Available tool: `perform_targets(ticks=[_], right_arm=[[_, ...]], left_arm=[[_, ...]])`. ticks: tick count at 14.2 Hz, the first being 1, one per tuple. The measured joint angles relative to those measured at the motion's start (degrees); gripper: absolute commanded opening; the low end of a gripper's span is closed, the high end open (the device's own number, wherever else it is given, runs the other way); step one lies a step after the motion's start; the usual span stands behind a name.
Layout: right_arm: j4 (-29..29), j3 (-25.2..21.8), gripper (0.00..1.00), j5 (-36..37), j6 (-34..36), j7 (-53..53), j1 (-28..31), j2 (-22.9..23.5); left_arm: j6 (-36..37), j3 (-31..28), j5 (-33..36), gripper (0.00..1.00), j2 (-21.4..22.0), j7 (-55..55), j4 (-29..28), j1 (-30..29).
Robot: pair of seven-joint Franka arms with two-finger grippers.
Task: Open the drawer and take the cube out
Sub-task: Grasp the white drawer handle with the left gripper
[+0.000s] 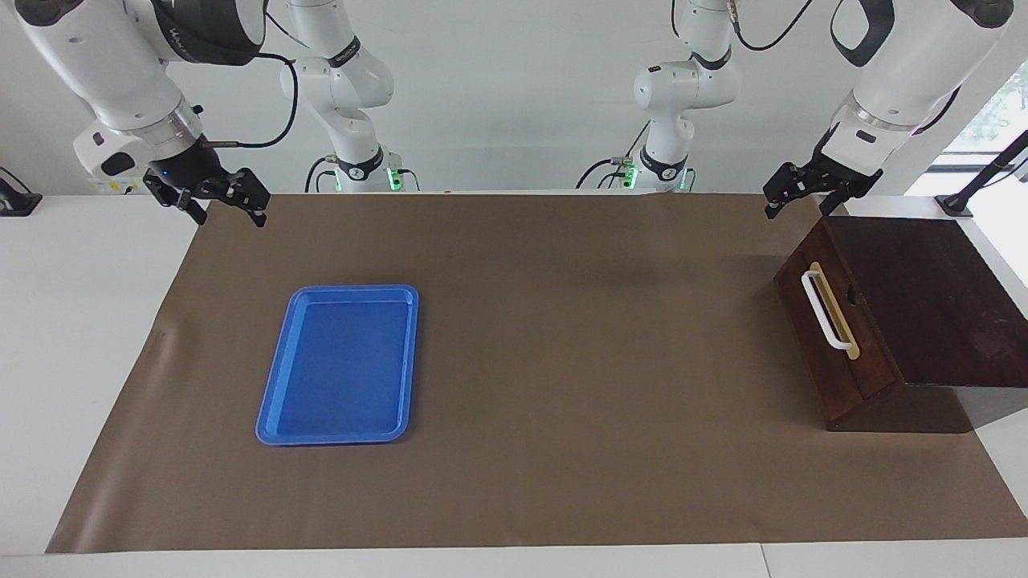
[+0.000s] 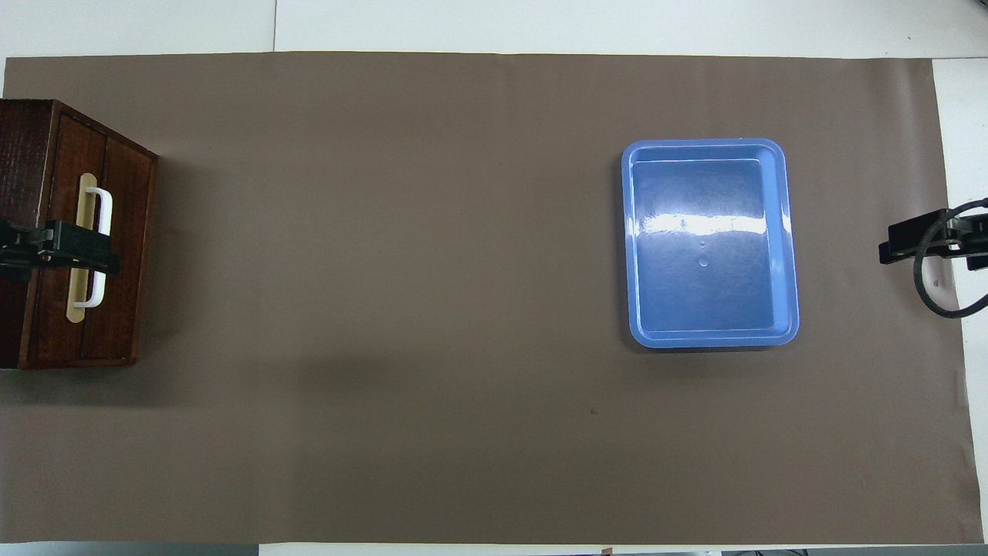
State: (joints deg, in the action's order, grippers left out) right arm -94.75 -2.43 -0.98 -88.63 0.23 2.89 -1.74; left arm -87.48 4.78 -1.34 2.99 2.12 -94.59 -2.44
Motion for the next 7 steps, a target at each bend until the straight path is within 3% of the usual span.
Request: perform_targets(ticks=[7], right_arm=[[0.0,0.0,1.00,0.0,0.0,0.0,0.0,0.0]], left_arm=[[-0.3,0.0,0.0,1.00,0.0,0.0,0.0,0.0]])
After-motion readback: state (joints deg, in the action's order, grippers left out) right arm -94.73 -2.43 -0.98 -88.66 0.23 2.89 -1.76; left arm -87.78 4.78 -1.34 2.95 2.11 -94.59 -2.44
